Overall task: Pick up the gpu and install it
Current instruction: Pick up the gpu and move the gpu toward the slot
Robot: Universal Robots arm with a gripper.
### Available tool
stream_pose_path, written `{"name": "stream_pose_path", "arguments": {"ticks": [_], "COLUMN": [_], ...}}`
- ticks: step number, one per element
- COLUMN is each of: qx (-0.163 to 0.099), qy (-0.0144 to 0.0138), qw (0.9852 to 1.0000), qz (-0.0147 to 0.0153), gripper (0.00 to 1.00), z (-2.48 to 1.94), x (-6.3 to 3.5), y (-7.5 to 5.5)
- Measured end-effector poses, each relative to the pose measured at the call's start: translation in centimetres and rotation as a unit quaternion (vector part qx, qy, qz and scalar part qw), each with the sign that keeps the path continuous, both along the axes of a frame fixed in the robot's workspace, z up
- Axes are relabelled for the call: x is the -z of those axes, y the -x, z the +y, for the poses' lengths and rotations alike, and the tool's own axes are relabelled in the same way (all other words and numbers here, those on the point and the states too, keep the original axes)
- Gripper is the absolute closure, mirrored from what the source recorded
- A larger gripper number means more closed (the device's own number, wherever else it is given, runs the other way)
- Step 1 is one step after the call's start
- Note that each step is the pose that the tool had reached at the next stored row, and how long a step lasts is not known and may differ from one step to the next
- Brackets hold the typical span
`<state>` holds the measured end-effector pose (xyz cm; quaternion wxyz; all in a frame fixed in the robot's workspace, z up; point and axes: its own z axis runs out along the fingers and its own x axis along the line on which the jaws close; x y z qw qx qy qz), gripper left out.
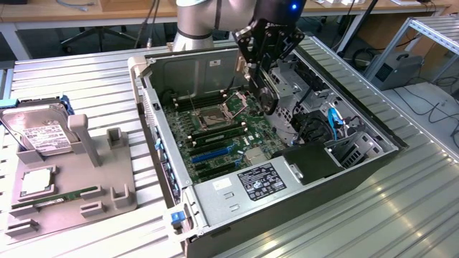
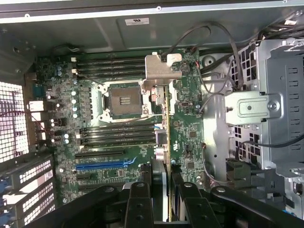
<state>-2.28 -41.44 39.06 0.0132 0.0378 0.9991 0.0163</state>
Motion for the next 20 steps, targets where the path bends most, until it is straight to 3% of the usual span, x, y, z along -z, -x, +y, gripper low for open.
{"name": "stream_pose_path", "arguments": {"ticks": [12, 20], "qx": [0.000, 0.000], "qy": [-0.0001, 0.0000], "qw": [1.0000, 1.0000], "qz": [-0.0001, 0.0001], "gripper": [0.73, 0.73], "z": [0.60, 0.73], "x": [1.15, 2.05], "y": [0.0, 0.0]}}
